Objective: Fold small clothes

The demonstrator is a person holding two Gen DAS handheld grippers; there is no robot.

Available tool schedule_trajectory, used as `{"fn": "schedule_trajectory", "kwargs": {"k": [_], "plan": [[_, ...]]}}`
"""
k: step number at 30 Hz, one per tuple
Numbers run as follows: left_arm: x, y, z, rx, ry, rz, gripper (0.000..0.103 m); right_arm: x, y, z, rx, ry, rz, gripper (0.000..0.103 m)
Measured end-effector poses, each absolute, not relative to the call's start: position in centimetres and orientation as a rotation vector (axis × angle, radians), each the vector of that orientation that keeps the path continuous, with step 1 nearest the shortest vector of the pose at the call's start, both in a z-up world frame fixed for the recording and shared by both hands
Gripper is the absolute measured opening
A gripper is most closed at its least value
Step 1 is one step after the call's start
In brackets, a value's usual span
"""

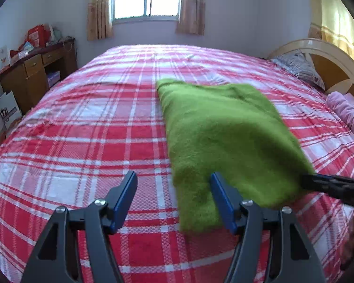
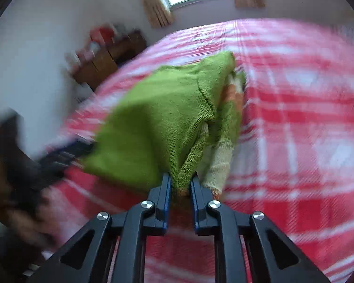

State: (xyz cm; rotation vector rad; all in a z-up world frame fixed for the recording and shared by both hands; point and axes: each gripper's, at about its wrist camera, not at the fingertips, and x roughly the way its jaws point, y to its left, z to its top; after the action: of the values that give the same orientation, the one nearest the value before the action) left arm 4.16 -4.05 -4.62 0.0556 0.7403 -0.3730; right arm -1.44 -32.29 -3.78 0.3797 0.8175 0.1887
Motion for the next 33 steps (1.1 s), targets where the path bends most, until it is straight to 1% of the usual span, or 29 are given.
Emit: {"fn": "schedule_trajectory", "kwargs": {"k": [5,7,8,10,12,14,15,17,20,22,23,24,25,27,31,33], "plan": [[3.5,-3.8,-5.3,0.057,0.761,-0.402,0.067,-3.1,-35.8,-5.8,0.596,0.769,0.146,0.012],[3.0,-3.3,-4.9,0.069,0.756,-0.418,0.067,-3.3,-35.8,-5.8,0.594,0.76,0.152,0.012],[2.8,-2.9,-4.6,0.064,0.754,-0.427,0.068,-3.4,-35.5,-5.3,0.562,0.766,0.153,0.013],[2.8,-1.9,-3.7,0.048,0.742,-0.436,0.07,-3.6,-34.9,-4.0,0.481,0.774,0.12,0.016],[3.3,-0.7,-2.5,0.019,0.703,-0.416,0.076,-4.2,-34.8,-2.0,0.351,0.744,-0.019,0.021],[4.3,-0.1,-1.6,-0.01,0.672,-0.387,0.076,-4.7,-34.5,-0.3,0.264,0.671,-0.11,0.031],[5.1,-0.2,-1.3,-0.017,0.666,-0.373,0.076,-4.7,-34.1,1.0,0.24,0.619,-0.118,0.032],[6.7,-0.9,-1.0,-0.006,0.661,-0.334,0.076,-3.7,-33.0,2.0,0.216,0.59,-0.066,0.032],[9.0,-3.4,-1.2,0.01,0.66,-0.305,0.074,-0.7,-30.3,2.3,0.14,0.599,0.005,0.032],[9.9,-4.7,-2.1,0.02,0.684,-0.305,0.074,2.1,-28.9,1.1,0.104,0.671,0.025,0.032],[10.3,-5.4,-2.7,0.029,0.704,-0.302,0.074,3.1,-28.9,0.3,0.095,0.705,0.019,0.028],[10.6,-6.0,-3.4,0.036,0.725,-0.289,0.074,4.4,-28.9,-1.3,0.06,0.762,-0.013,0.022],[10.6,-6.3,-3.9,0.029,0.732,-0.289,0.075,5.1,-29.5,-2.8,0.02,0.797,-0.076,0.005],[10.2,-6.7,-4.5,0.006,0.718,-0.295,0.075,5.2,-31.1,-3.6,0.065,0.768,-0.101,0.005],[10.4,-7.5,-4.6,0.027,0.729,-0.294,0.075,5.7,-34.5,-4.2,0.228,0.774,-0.147,0.007],[10.5,-7.2,-4.6,0.034,0.732,-0.3,0.077,5.5,-35.1,-4.3,0.28,0.767,-0.109,0.007]]}}
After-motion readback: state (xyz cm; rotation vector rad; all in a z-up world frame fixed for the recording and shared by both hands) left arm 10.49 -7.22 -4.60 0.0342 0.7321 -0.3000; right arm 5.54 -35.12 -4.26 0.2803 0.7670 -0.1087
